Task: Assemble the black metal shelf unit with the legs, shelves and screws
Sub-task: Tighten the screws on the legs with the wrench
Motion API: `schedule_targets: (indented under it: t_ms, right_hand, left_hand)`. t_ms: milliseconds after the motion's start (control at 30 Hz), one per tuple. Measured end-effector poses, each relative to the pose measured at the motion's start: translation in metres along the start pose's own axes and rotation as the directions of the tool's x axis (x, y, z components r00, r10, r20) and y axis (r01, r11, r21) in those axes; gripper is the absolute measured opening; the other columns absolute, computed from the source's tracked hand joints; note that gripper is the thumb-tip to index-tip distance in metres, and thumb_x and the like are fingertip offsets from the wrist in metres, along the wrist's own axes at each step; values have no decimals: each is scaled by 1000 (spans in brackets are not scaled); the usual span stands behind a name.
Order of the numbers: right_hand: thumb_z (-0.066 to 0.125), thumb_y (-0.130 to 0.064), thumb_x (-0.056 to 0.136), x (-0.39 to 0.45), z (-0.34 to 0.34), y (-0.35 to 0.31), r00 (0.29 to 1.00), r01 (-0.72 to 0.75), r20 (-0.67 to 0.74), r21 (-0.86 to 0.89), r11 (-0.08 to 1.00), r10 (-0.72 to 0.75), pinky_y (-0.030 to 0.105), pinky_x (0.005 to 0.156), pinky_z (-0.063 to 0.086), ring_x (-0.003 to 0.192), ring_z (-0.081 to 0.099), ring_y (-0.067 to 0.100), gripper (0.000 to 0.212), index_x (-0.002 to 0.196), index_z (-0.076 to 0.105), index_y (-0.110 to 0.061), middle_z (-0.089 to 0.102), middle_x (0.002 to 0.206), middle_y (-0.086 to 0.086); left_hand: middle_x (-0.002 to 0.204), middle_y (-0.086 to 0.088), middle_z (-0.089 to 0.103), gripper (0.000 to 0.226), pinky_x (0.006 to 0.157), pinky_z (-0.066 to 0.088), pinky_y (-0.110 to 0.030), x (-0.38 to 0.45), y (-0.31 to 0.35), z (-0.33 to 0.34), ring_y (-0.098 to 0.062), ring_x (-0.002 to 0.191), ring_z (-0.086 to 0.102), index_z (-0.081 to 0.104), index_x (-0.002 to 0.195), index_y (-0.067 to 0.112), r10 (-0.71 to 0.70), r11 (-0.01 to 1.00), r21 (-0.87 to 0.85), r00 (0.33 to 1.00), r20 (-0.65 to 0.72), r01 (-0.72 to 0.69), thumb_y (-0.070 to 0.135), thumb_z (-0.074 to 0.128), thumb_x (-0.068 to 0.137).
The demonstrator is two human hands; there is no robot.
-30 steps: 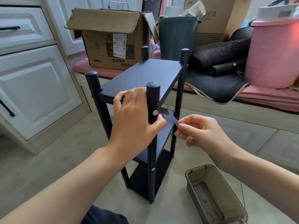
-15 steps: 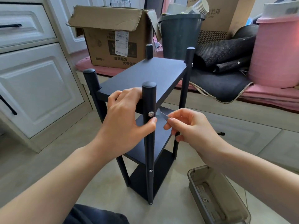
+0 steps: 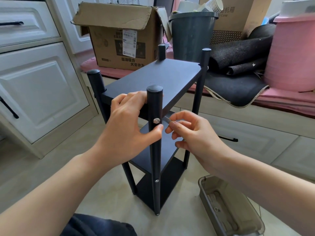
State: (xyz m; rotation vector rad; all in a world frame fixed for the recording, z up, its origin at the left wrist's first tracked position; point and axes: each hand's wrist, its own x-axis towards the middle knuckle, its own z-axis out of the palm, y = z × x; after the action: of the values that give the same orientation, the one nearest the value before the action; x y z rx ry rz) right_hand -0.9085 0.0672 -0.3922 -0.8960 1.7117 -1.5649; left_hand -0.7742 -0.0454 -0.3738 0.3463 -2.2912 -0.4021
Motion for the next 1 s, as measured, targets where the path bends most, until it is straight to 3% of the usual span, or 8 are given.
schedule_targets:
  t_ms: [233, 400, 1000]
  right_hand:
    - [57, -14, 98, 4, 5, -3, 998, 65, 7, -6, 998, -65, 22, 61, 49, 65, 57, 6, 10, 95, 65, -18, 71, 75, -3]
    - [58, -10, 97, -1, 2, -4, 994, 108, 14, -43, 993, -107, 23, 60, 48, 65, 55, 6, 10, 95, 66, -15, 72, 75, 0]
    - [58, -7, 97, -1, 7, -3, 992, 128, 14, -40, 991, -127, 25, 59, 48, 65, 54, 6, 12, 95, 66, -15, 74, 79, 3]
  left_hand:
    - [107, 20, 62, 48, 105, 35, -35, -2, 0, -5, 25, 109, 39, 62, 122, 22, -3, 1000, -21, 1000, -14, 3, 38, 60, 77]
    - [111, 21, 62, 50, 108, 32, -29, -3, -2, -8, 21, 109, 41, 61, 124, 27, -39, 999, -35, 999, -11, 38, 41, 59, 77]
    - [110, 19, 63, 48, 107, 33, -27, -5, -4, -8, 21, 110, 41, 63, 122, 20, -9, 1000, -18, 1000, -3, 9, 41, 59, 79]
